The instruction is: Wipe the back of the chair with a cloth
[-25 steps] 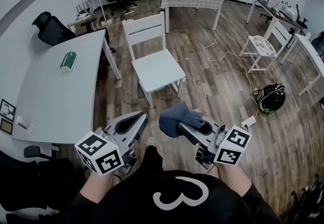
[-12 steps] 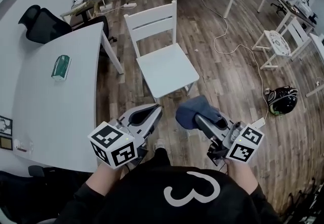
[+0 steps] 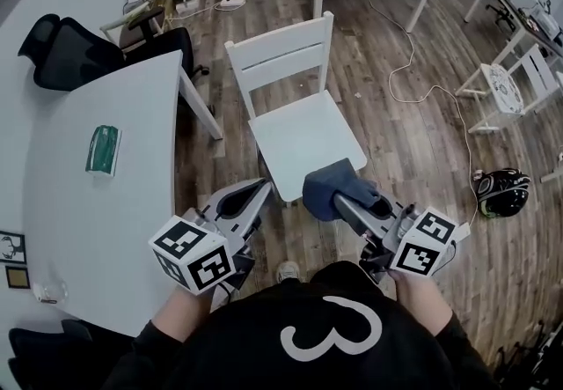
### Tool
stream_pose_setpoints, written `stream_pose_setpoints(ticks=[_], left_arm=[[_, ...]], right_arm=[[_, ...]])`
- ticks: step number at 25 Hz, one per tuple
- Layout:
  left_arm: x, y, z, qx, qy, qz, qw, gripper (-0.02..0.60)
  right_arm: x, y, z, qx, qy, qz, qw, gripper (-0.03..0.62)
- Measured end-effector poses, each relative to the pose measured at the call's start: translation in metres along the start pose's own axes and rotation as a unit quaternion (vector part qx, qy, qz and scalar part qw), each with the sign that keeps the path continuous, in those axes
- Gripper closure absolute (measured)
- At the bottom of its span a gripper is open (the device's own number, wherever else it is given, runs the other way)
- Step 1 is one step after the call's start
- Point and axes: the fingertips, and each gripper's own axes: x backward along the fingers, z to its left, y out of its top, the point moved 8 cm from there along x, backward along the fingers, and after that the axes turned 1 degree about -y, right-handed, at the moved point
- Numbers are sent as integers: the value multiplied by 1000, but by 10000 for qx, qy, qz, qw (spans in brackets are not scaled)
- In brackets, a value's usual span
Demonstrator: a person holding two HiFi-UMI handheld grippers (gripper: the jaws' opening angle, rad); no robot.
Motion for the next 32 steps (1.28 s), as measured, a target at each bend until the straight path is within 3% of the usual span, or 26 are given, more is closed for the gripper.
stream_pose_setpoints(ticks=[7,13,18,27,32], left_arm=[[-57,27,28,110,565,-155,9982,568],[-106,59,44,218,1189,-494,9914,568],[-141,67,45,328,1559,-728,9845,568],[-151,54,46,552,2069,-821,9733,568],[-146,50,58,661,2145,-814,9711,568]], right_arm=[[-38,43,-77,-24,500,241,9985,542],[-74,99,-135,244,1091,475,9926,543],[-87,120,-177,272,1362,725,9876,543],[-108,122,-200,263,1630,942,9818,543],[-127,118,-194,509,1755,1069,9773,542]])
